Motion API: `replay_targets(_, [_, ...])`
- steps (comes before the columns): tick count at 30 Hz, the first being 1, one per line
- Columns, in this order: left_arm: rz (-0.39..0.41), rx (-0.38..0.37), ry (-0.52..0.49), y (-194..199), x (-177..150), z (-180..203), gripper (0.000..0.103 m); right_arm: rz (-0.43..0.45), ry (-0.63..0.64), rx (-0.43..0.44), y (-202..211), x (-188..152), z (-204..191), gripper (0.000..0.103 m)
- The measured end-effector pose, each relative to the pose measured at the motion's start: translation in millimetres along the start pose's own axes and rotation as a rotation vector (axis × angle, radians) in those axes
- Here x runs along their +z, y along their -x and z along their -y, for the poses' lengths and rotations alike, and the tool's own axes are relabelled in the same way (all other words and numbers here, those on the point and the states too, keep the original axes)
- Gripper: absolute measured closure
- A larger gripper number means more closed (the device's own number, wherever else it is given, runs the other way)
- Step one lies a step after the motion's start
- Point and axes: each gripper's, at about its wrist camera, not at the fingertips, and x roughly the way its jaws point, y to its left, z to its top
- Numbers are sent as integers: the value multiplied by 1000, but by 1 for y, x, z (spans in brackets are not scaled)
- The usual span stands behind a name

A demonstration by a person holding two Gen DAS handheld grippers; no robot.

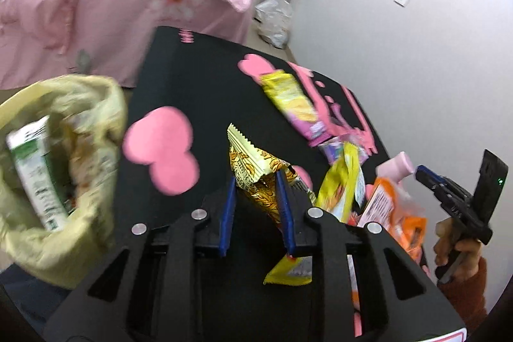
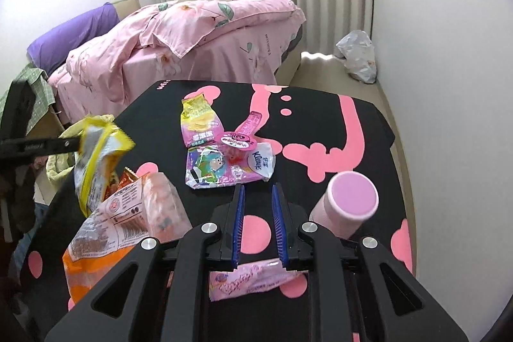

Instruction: Collect trash

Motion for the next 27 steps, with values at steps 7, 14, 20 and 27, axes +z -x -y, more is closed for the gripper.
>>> replay_targets(7, [-28, -38, 63, 0, -24, -22, 79, -41, 55, 63, -35, 16, -13, 57])
replay_targets(14, [31, -42, -14, 7, -23, -14, 76, -124, 47, 130, -115, 64, -19, 57])
replay_targets(20, [49, -36, -64, 15, -25, -15, 70, -200, 76, 78, -146, 54, -23, 57])
replay_targets(27, [47, -63, -99, 23, -27, -16, 61, -125, 104, 20, -110, 50, -20, 88])
